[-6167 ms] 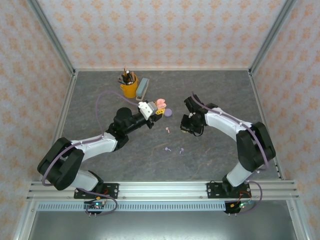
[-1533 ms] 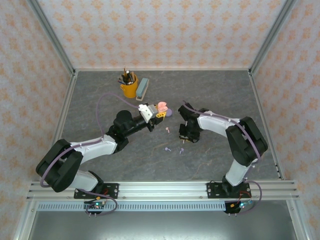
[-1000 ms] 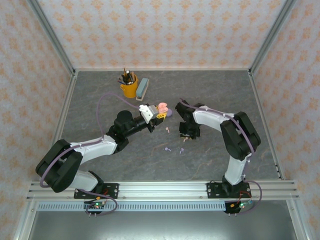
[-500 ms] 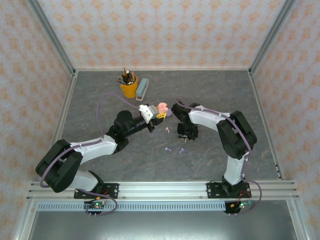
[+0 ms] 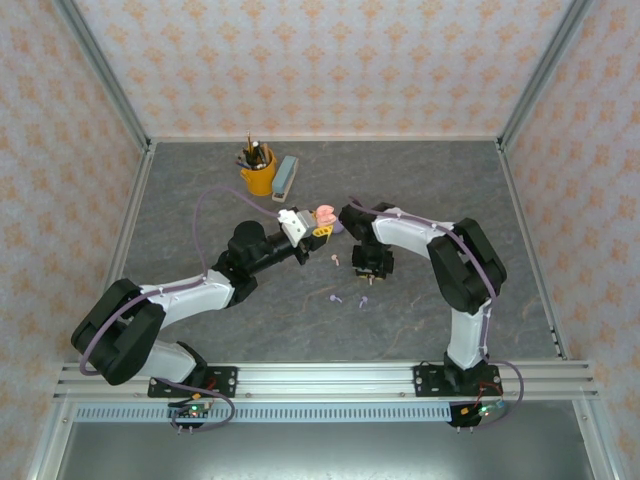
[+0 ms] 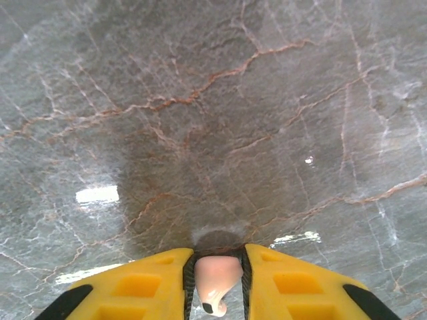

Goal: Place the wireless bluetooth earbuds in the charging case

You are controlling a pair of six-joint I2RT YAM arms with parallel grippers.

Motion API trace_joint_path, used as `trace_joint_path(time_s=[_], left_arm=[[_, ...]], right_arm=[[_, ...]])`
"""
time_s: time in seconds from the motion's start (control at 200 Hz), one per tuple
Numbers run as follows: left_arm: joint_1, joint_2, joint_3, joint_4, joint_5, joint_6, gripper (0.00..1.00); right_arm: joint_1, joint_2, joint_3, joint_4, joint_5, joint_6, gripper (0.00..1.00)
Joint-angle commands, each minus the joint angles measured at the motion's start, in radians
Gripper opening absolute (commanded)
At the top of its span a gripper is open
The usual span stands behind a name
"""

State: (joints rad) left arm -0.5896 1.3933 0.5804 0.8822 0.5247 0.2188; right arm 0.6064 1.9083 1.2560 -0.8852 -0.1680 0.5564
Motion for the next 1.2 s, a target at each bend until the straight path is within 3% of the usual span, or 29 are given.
trace_joint_path(time_s=[0.0,0.37,1.196], left_arm=[[-0.008,-0.025,0.009,0.037,0.021,0.021,0.00],[-0.008,-0.016,0.012,0.036,0.023,0.021,0.00],[-0.007,-0.032,0.033,0.001,0.003,0.034,0.00]], right_arm=[[0.001,0.043,-0.012,-0.014,0.035,-0.009,0.25],[-0.011,-0.029,-0.082,0.068,-0.002,-0.070,0.16],[-0.025,-0.437,-0.449,0.721,-0.062,-0.018,0.14]])
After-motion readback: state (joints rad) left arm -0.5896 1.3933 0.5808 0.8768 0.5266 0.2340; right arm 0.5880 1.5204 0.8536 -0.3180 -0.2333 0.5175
